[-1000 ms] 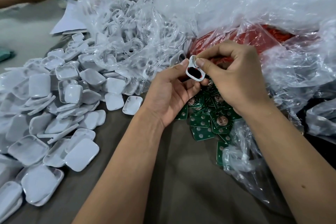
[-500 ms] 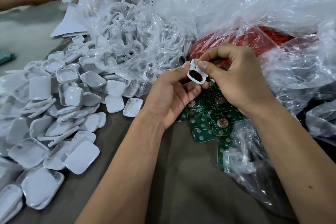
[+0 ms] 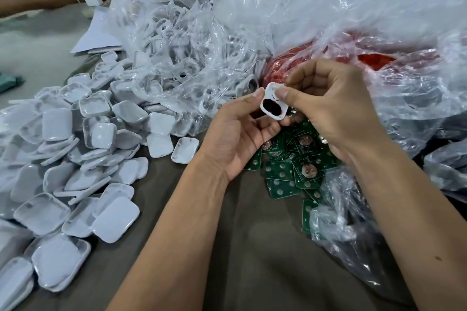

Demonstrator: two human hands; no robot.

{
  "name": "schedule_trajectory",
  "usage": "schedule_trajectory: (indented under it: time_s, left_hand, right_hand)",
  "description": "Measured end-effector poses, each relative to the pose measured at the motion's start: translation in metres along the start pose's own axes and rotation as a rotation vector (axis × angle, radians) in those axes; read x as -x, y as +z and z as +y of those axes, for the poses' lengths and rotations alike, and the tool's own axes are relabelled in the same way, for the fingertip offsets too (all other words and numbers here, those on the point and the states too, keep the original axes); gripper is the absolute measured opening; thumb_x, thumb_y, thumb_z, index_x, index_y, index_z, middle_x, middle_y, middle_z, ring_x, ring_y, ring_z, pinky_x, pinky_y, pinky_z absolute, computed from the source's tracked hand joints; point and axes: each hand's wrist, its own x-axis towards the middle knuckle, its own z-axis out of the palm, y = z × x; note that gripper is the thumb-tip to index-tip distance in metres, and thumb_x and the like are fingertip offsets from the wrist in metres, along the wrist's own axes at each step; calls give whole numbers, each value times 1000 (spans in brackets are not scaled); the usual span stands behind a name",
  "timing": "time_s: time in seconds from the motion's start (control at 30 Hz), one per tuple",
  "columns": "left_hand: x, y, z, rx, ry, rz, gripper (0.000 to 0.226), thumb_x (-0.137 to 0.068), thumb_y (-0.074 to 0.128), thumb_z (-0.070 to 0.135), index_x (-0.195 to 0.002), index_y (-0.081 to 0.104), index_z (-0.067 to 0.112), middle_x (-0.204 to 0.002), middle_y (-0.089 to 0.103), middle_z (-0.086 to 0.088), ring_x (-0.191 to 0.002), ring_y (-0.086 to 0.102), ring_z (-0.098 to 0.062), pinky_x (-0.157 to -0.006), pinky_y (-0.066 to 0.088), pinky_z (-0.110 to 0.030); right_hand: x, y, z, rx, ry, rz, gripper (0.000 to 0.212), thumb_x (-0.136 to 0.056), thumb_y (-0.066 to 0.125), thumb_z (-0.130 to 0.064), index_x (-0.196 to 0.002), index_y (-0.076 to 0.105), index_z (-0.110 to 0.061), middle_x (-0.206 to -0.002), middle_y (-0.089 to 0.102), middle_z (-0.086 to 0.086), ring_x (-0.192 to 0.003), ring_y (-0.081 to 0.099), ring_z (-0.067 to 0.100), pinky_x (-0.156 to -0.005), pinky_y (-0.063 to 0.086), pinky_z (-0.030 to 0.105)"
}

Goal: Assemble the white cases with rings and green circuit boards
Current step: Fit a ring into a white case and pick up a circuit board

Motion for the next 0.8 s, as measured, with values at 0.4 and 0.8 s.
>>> schedule_trajectory:
  time_s: [0.4, 0.8]
  left_hand:
    - [2, -1, 1, -73, -12, -14, 27, -99, 53, 14, -89, 77, 7, -88, 72, -15, -63, 65, -23, -59, 52, -23]
    - [7, -12, 22, -248, 12, -55, 34, -86, 64, 22, -111, 70, -1, -85, 75, -16, -63, 73, -24, -54, 58, -20]
  right_hand:
    - [-3, -13, -6, -109, 138, -173, 21, -81, 83, -2, -95, 74, -14, -80, 69, 1, -74, 62, 15, -61, 54, 26]
    - [4, -2, -10, -183, 204, -180, 23, -81, 84, -4, -100, 71, -7, -83, 76, 7, -69, 67, 16, -50, 50, 23]
